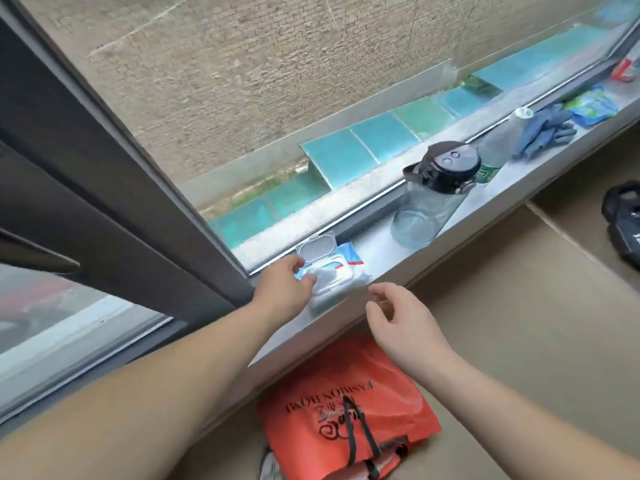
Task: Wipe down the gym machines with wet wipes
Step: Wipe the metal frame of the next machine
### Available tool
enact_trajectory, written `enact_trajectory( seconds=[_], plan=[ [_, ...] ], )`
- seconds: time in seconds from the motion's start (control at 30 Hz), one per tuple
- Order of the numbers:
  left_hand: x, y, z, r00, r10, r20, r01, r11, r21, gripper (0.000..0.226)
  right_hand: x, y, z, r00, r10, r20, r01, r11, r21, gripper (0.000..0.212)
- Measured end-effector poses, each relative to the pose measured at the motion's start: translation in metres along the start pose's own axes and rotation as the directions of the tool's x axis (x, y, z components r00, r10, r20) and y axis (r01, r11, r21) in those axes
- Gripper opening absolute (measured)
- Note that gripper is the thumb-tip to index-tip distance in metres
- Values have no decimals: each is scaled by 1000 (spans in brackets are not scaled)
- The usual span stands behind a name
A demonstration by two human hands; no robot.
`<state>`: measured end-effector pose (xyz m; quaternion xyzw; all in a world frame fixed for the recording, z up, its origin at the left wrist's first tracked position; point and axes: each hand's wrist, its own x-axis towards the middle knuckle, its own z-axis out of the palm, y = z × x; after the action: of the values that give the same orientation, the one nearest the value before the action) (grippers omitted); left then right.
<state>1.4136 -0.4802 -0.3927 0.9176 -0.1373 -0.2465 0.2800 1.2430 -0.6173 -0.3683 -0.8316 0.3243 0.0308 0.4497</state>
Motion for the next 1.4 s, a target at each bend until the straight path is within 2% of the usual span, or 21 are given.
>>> enact_trajectory(
  seconds=[0.13, 0.3, 0.47, 0.57, 0.67, 0.77, 0.87, 1.13, 1.2, 1.33, 1.4],
  plan=[
    [19, -15, 27, 998, -19, -60, 19, 1000, 6, 18, 24, 29, 28, 992, -125, 7, 125, 989, -78, 44],
    [23, -19, 35, 997, -7, -80, -12, 973, -232, 3, 75, 30, 59, 969, -246, 28, 247, 949, -196, 61],
    [22, -19, 26, 985, 28, -169, -54, 986, -155, 5, 109, 25, 83, 984, -162, 71, 175, 949, -264, 78],
    [22, -11, 25, 973, 95, -212, -132, 977, -167, 7, 114, 24, 93, 990, -140, -6, 133, 949, -286, 76],
    [22, -2, 23, 983, 59, -175, -111, 946, -304, 9, 116, 23, 97, 989, -144, -17, 133, 947, -291, 69],
    [21, 6, 17, 985, 56, -166, -120, 904, -410, 10, 116, 25, 92, 991, -134, 6, 129, 941, -312, 77],
    [22, 8, 8, 969, 55, -241, -157, 891, -427, 9, 118, 24, 89, 991, -131, 7, 125, 936, -328, 81],
    [17, 10, 2, 905, -52, -422, -200, 823, -532, 10, 119, 24, 91, 989, -149, -10, 137, 929, -345, 79],
    [13, 15, -5, 899, -33, -436, -219, 829, -515, 10, 119, 25, 90, 989, -147, -2, 138, 929, -342, 79],
    [-14, 18, -23, 855, 41, -517, -265, 891, -368, 9, 120, 18, 85, 992, -116, 55, 128, 922, -365, 74],
    [-27, 18, -27, 866, 38, -499, -247, 900, -360, 10, 121, 15, 82, 992, -70, 106, 103, 933, -346, 80]
  ],
)
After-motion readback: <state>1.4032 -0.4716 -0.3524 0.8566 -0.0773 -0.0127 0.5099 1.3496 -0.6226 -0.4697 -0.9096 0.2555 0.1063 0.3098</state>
